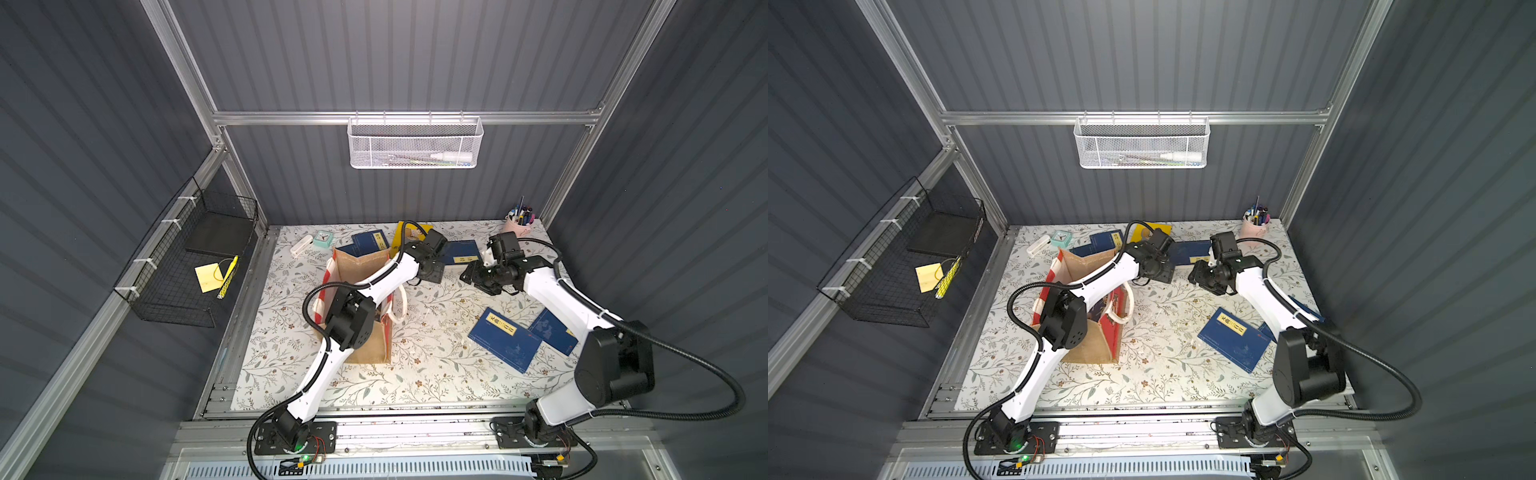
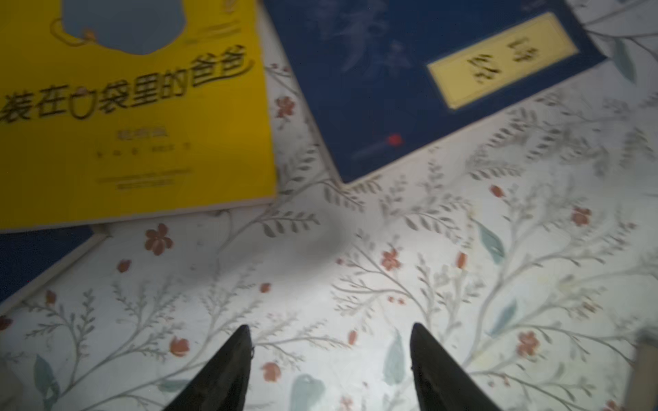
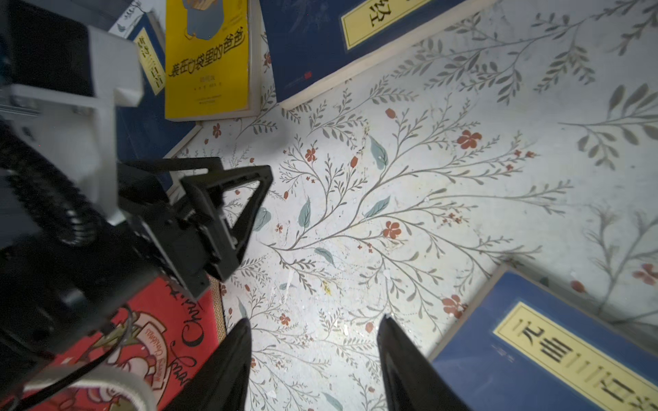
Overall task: Put the books into the canvas bag
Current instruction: Pick up the book from the center of the board.
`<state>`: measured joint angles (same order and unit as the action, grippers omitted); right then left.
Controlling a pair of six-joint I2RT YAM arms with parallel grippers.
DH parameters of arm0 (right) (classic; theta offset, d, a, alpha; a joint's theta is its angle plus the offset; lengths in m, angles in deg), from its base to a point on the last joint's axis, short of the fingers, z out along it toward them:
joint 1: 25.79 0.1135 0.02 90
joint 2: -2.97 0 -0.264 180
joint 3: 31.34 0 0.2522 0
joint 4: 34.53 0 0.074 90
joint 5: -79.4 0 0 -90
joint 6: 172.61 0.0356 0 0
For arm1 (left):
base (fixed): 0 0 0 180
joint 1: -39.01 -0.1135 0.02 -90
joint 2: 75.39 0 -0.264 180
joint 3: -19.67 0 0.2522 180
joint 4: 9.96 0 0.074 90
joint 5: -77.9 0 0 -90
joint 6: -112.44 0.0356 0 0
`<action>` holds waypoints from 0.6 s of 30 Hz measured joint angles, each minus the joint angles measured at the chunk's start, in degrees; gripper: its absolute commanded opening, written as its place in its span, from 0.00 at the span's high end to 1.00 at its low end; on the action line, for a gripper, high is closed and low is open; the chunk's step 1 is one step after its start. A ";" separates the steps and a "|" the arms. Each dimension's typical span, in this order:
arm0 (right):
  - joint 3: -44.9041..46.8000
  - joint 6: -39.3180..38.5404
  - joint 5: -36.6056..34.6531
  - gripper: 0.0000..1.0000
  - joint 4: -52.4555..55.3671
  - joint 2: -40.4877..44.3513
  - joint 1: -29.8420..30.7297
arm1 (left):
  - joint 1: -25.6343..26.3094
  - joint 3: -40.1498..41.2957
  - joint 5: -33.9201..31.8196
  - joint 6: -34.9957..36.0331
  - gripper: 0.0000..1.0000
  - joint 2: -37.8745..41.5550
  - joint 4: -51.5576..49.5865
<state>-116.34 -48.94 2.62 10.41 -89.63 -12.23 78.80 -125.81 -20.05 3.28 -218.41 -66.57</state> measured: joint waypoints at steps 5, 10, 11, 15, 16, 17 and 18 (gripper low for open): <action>-6.95 0.98 0.28 0.41 -2.14 -8.66 1.51 | -4.76 -0.02 -1.07 -0.48 0.31 -0.28 4.07; -15.26 1.88 0.11 0.39 -5.07 -16.70 3.93 | -7.15 0.20 -2.97 -0.96 0.30 -1.51 8.35; -16.98 2.03 0.09 0.38 -5.64 -18.49 4.37 | -7.54 0.22 -3.21 -1.05 0.29 -1.73 9.20; -22.36 2.32 0.13 0.38 -7.56 -24.85 5.49 | -8.66 0.39 -3.52 -1.07 0.24 -2.10 12.11; -23.43 2.34 0.09 0.37 -7.89 -26.32 5.64 | -8.83 0.50 -3.56 -1.07 0.23 -2.10 12.72; -24.57 2.38 0.07 0.37 -7.96 -27.78 5.75 | -9.07 0.66 -3.54 -1.07 0.22 -2.12 13.42; -25.73 2.51 0.02 0.37 -8.02 -29.16 5.88 | -9.40 0.72 -3.52 -1.09 0.22 -2.25 13.97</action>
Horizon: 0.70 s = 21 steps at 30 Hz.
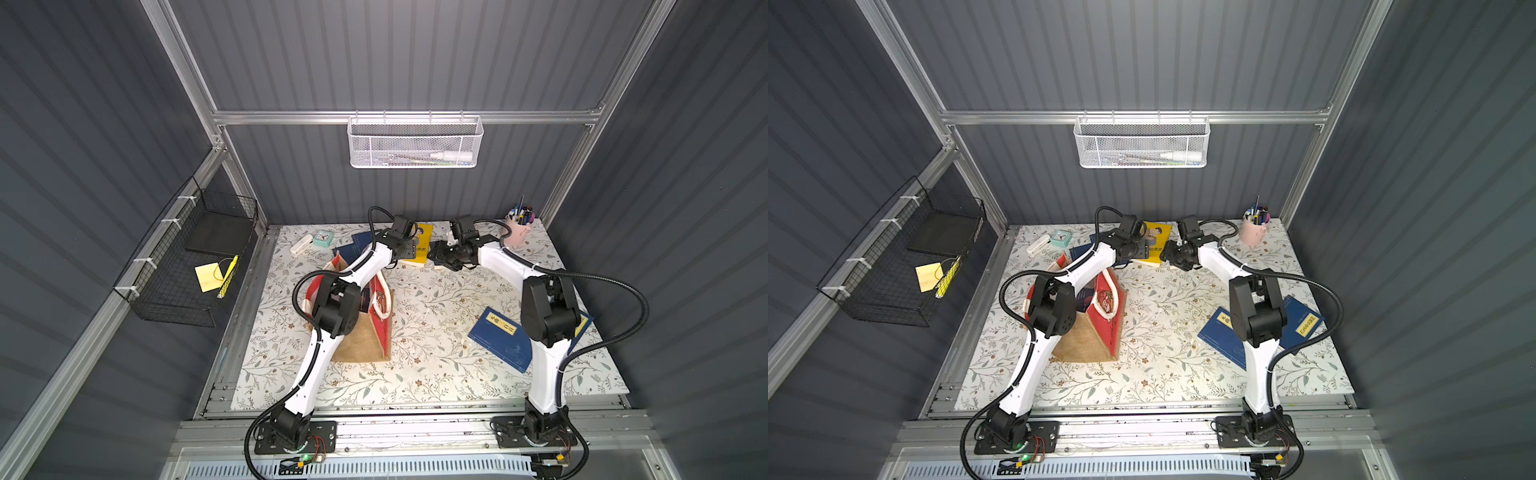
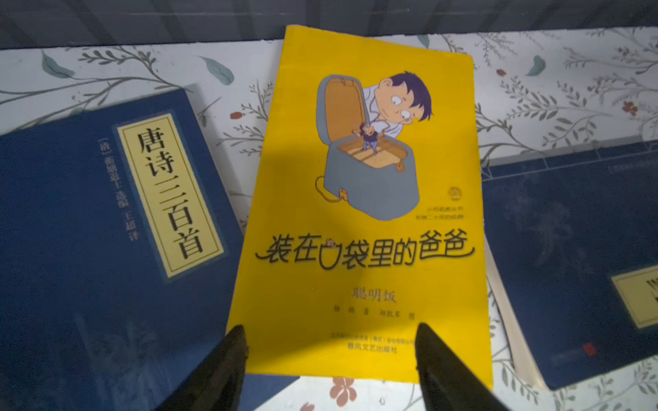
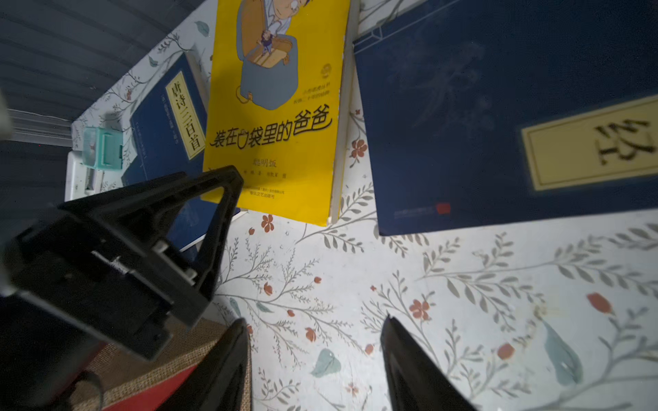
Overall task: Put the books into the canvas bag
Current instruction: Pick up the book from the center of the board.
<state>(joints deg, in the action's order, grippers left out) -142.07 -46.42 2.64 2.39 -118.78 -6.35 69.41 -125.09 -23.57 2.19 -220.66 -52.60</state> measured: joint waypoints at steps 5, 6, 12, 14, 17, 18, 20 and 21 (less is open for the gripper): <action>-4.02 0.94 -1.27 0.36 -0.37 -5.22 0.17 | -2.29 0.04 1.84 -1.31 0.21 -1.79 2.19; -4.85 1.05 -1.53 0.36 -0.44 -6.05 0.17 | -2.95 0.04 2.54 -1.57 0.22 -2.40 2.25; -10.08 1.11 -2.32 0.36 -0.52 -10.56 0.17 | -5.18 0.24 7.06 -2.49 0.22 -3.50 4.81; -11.82 1.09 -2.29 0.36 -0.55 -12.07 0.20 | -5.38 0.24 8.33 -2.54 0.23 -3.58 5.33; -14.56 1.03 -2.12 0.36 -0.48 -14.60 0.31 | -5.60 1.03 10.84 -2.58 0.24 -3.63 7.10; -15.61 0.94 -2.03 0.36 -0.39 -15.56 0.35 | -5.66 1.38 11.80 -2.58 0.24 -3.63 7.98; -17.33 0.87 -1.70 0.36 -0.26 -17.20 0.39 | -5.81 2.10 13.64 -2.58 0.24 -3.61 9.55; -17.97 0.87 -1.51 0.37 -0.13 -17.92 0.39 | -5.97 2.45 14.91 -2.60 0.24 -3.58 10.49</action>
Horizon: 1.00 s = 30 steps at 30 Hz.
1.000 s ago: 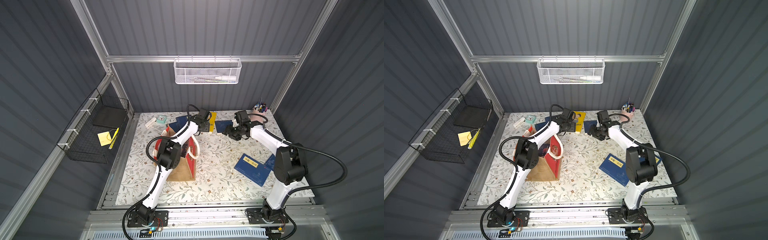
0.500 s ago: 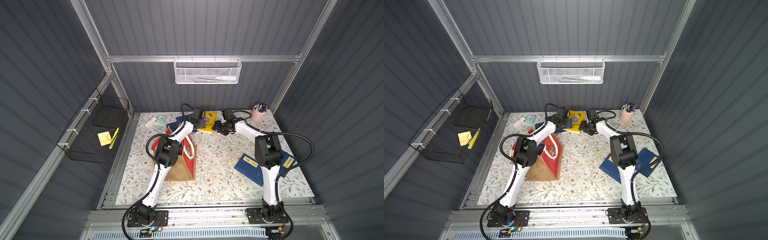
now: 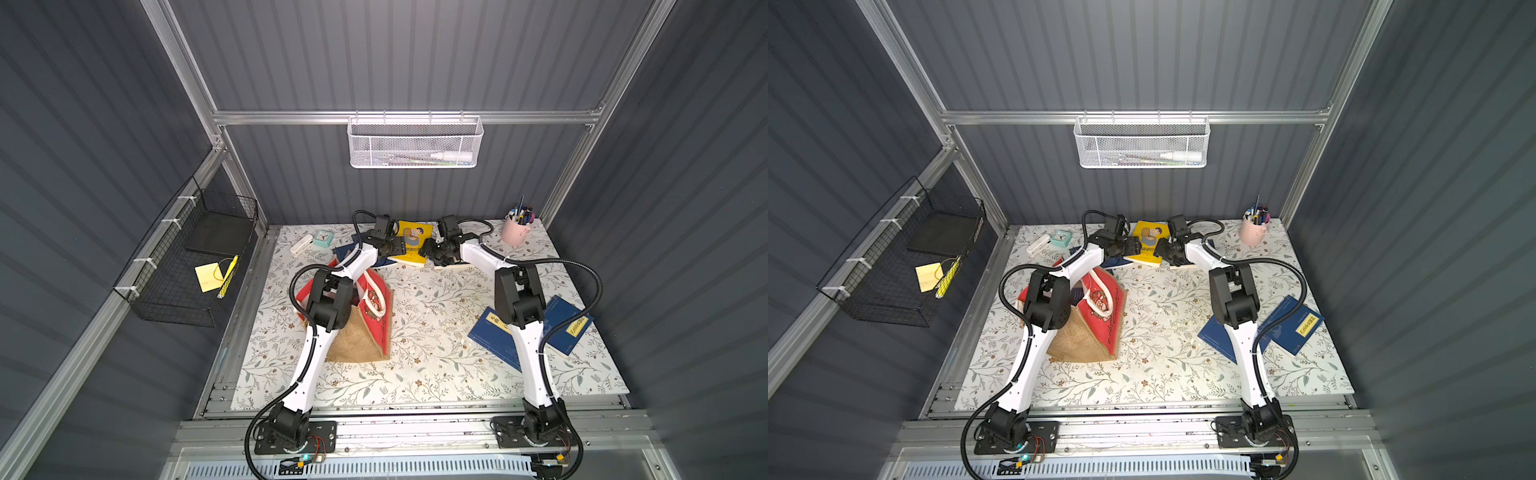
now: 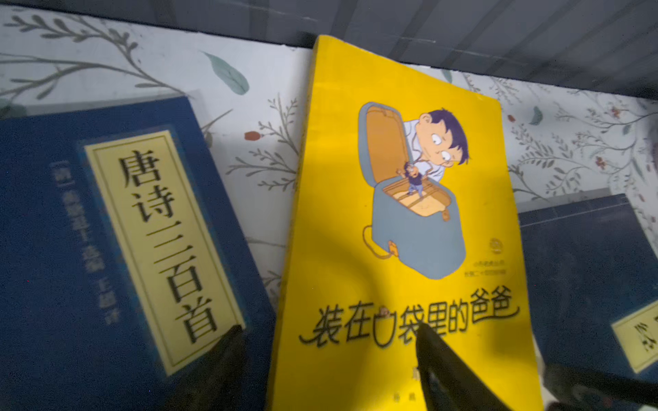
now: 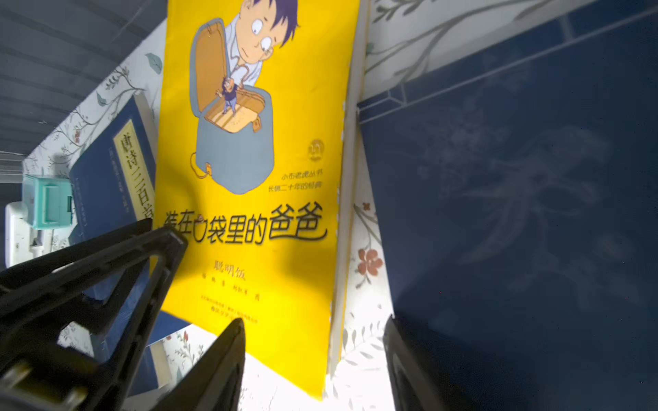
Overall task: Put the books into the canvas bag
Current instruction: Pick up the book from the center of the board.
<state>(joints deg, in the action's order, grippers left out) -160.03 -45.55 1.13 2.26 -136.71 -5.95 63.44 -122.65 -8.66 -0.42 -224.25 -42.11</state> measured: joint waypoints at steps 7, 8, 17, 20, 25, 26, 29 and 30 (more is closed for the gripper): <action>-0.70 -0.31 1.84 0.53 0.66 -1.31 0.11 | -2.51 5.20 14.75 -2.86 0.30 1.51 6.69; -0.63 -0.33 2.08 0.55 0.90 -1.31 -0.02 | -3.13 6.32 17.40 -3.61 0.31 1.86 7.63; 5.01 -0.96 4.46 0.65 -0.79 1.49 -0.02 | -5.81 12.79 33.31 -8.41 0.41 4.13 10.36; 7.87 -1.05 5.20 0.65 -1.11 3.23 0.24 | -5.66 14.49 36.06 -9.88 0.47 4.66 10.51; 13.62 -1.03 6.32 0.65 -1.99 6.93 1.22 | -5.46 18.23 38.45 -11.76 0.72 6.21 10.51; 14.49 -1.03 6.40 0.65 -1.95 7.61 1.46 | -5.44 18.99 38.62 -12.04 0.79 6.67 10.36; 16.44 -1.03 6.73 0.64 -1.84 9.46 2.19 | -5.35 20.76 38.86 -12.00 0.92 8.41 10.23; 17.03 -1.05 6.75 0.63 -1.86 10.01 2.34 | -5.35 21.35 38.99 -11.80 0.94 9.18 10.12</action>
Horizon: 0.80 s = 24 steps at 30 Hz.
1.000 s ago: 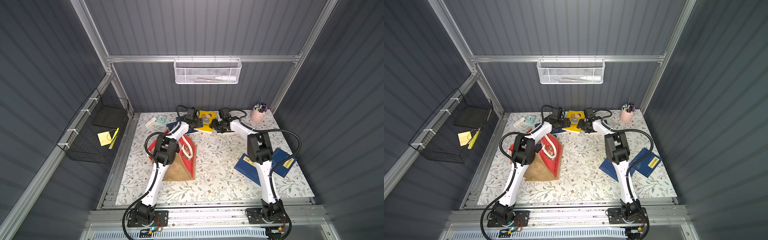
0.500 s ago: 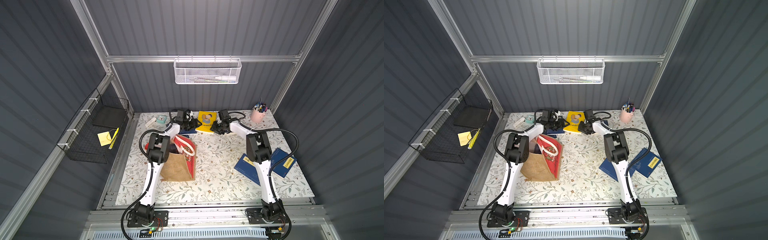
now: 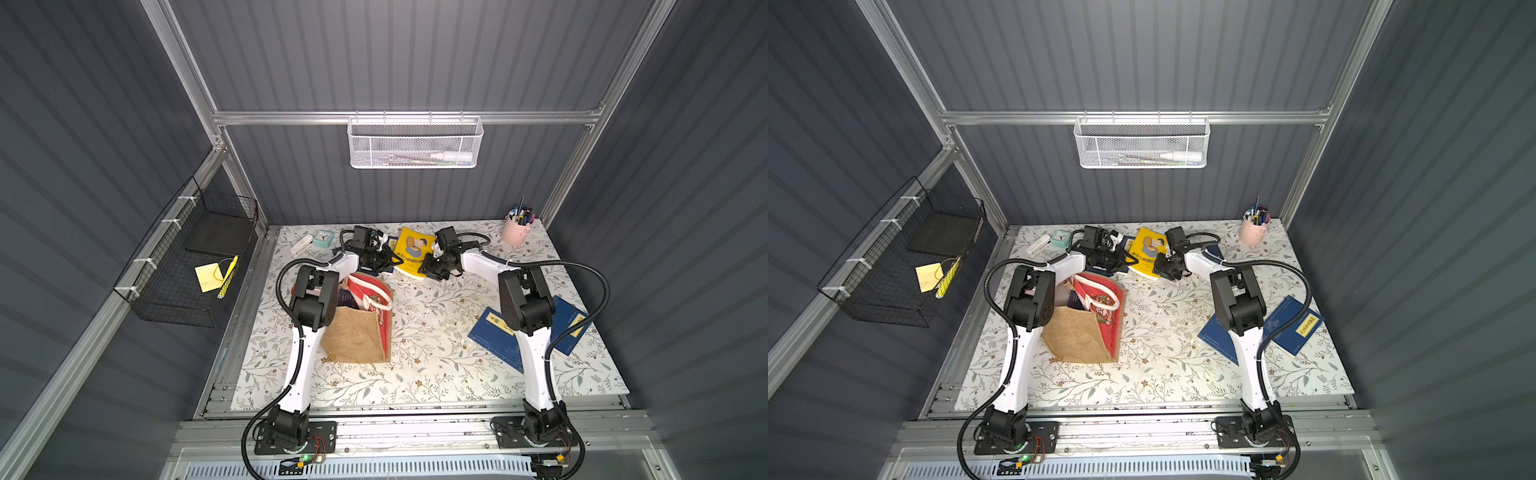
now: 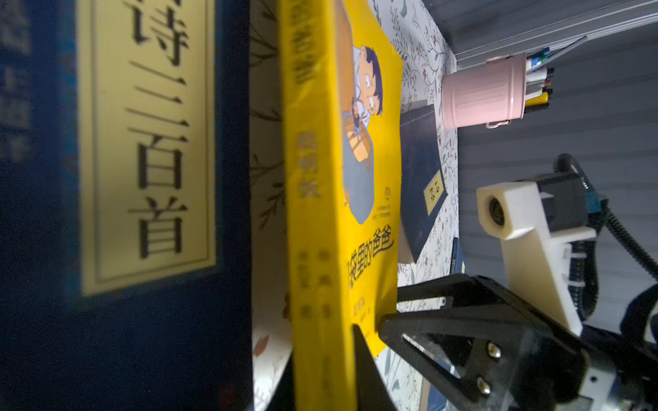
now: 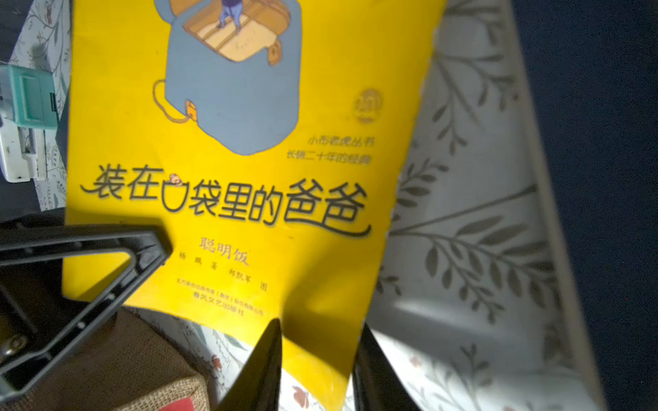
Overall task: Put the books into the canvas bag
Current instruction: Pick up the book from the center of the board.
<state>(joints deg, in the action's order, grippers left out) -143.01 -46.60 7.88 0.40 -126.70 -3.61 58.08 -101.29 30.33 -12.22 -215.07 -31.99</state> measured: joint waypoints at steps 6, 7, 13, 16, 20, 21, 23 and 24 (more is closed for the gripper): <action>5.75 0.00 0.04 0.53 -0.37 7.82 0.72 | 0.39 3.69 -0.55 2.49 1.00 6.71 -2.78; 7.21 0.00 0.00 0.51 -0.50 10.14 0.83 | 0.39 4.55 -0.85 3.17 1.00 8.28 -3.32; 16.59 0.46 -3.04 0.40 -2.23 26.18 1.22 | 0.87 9.92 -2.60 8.17 1.00 18.27 -6.99; 21.51 0.68 -5.27 0.34 -2.64 34.97 1.16 | 1.22 12.28 -3.58 11.23 1.00 23.87 -9.68; 27.67 1.03 -7.19 0.28 -3.39 45.79 0.79 | 1.25 16.02 -4.74 14.71 1.00 32.65 -11.39; 29.09 1.09 -7.30 0.27 -3.89 48.11 0.68 | 1.33 17.00 -4.94 15.32 1.00 34.86 -11.43; 33.00 1.51 -6.84 0.24 -6.25 53.57 0.24 | 1.49 19.08 -5.16 16.37 1.00 39.74 -11.50; 34.75 2.08 -6.25 0.23 -7.61 55.98 -0.04 | 1.53 19.82 -5.18 16.61 1.00 41.75 -11.43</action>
<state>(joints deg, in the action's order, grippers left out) -108.26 -44.52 1.63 -7.20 -70.72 -3.66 59.61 -81.47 25.15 4.39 -173.32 -43.42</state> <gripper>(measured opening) 0.749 0.169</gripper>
